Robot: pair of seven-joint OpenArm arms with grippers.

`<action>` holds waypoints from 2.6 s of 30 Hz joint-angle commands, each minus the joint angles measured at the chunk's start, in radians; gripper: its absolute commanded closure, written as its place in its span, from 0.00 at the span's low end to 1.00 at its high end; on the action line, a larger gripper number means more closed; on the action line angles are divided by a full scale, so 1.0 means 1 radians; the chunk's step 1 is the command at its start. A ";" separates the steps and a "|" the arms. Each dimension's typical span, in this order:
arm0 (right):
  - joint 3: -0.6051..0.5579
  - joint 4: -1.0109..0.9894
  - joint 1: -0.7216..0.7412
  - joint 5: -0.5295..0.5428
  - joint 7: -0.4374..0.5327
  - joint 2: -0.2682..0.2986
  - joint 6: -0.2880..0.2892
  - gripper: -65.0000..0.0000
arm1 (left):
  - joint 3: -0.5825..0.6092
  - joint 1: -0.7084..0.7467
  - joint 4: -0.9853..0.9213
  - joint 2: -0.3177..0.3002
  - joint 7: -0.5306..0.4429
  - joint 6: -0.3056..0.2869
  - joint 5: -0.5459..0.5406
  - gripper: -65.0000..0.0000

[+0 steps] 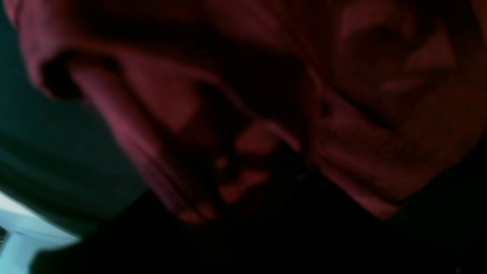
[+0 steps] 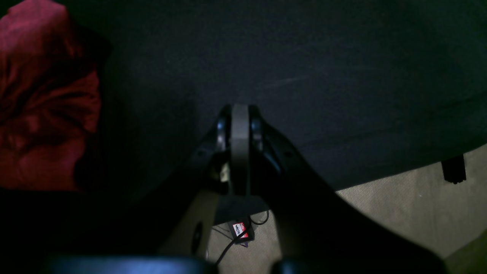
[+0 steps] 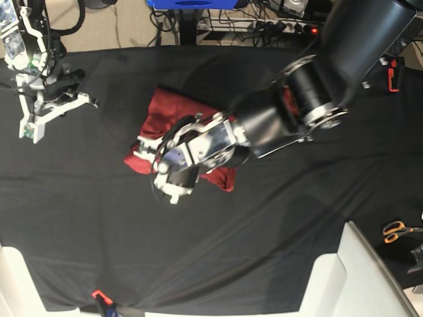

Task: Fold the T-shirt properly
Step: 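Grasp the folded shirt with the left gripper and rotate it, then drag the shirt toward the table center with the left gripper and release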

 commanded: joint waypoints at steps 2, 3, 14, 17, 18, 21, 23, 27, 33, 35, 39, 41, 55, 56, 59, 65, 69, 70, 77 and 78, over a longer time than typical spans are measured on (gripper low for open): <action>0.008 0.013 0.004 -0.013 0.019 0.012 -0.001 0.99 | -0.074 -0.030 -0.040 0.030 -0.010 0.005 0.003 1.00; 0.008 0.013 0.004 -0.013 0.019 0.012 -0.001 0.99 | -0.103 -0.030 -0.062 0.032 -0.024 0.005 -0.002 1.00; 0.008 0.013 0.004 -0.015 0.019 -0.019 -0.001 0.99 | -0.240 -0.030 -0.160 -0.002 -0.038 0.005 -0.002 1.00; 0.003 0.013 0.004 -0.015 0.019 -0.020 -0.001 0.99 | -0.240 -0.027 -0.161 -0.001 -0.035 0.005 -0.002 1.00; 0.001 0.013 0.004 -0.015 0.019 -0.020 -0.001 0.99 | -0.240 -0.026 -0.161 -0.001 -0.035 0.005 -0.002 1.00; 0.003 0.013 -0.001 -0.015 0.019 -0.020 -0.001 0.99 | -0.240 -0.023 -0.163 -0.002 -0.035 0.005 -0.002 1.00; 0.003 0.013 -0.003 -0.015 0.019 -0.020 -0.001 0.99 | -0.238 -0.023 -0.165 -0.004 -0.035 0.005 -0.002 1.00; -0.002 0.015 -0.003 -0.015 0.019 -0.020 -0.001 0.99 | -0.240 -0.026 -0.165 -0.004 -0.033 0.005 -0.002 1.00; -0.002 0.016 -0.003 -0.013 0.019 -0.020 -0.001 0.99 | -0.241 -0.033 -0.165 -0.005 -0.032 0.005 0.004 0.84; -0.003 0.016 -0.003 -0.013 0.019 -0.022 -0.001 0.99 | -0.241 -0.042 -0.165 -0.013 -0.033 0.005 0.004 0.66; -0.003 0.016 -0.003 -0.013 0.019 -0.022 -0.001 0.99 | -0.244 -0.062 -0.163 -0.017 -0.036 0.005 0.004 0.31; -0.003 0.016 -0.003 -0.013 0.019 -0.022 -0.001 0.99 | -0.243 -0.076 -0.163 -0.017 -0.036 0.005 0.004 0.22; -0.003 0.016 -0.003 -0.013 0.019 -0.022 -0.001 0.99 | -0.244 -0.217 -0.161 -0.017 -0.030 0.005 -0.003 0.18; -0.003 0.016 -0.003 -0.013 0.019 -0.022 -0.001 0.99 | -0.244 -0.217 -0.161 -0.017 -0.030 0.005 -0.003 0.18; -0.003 0.016 -0.001 -0.013 0.019 -0.022 -0.001 0.99 | -0.244 -0.214 -0.161 -0.017 -0.030 0.005 -0.003 0.19; -0.003 0.016 0.005 -0.013 0.019 -0.022 -0.001 0.99 | -0.236 -0.185 -0.160 -0.017 -0.024 0.005 -0.003 0.19; -0.003 0.016 0.017 -0.013 0.017 -0.022 -0.001 0.99 | -0.232 -0.168 -0.145 -0.014 0.030 0.005 -0.003 0.19; -0.003 0.016 0.019 -0.013 0.017 -0.022 -0.001 0.99 | -0.232 -0.158 -0.117 -0.016 0.039 0.005 -0.003 0.19; -0.003 0.016 0.025 -0.013 0.017 -0.022 -0.001 0.99 | -0.236 -0.136 0.081 -0.048 0.137 0.005 -0.002 0.19; -0.003 0.016 0.025 -0.013 0.017 -0.022 -0.001 0.99 | -0.238 -0.136 0.090 -0.048 0.146 0.005 -0.002 0.19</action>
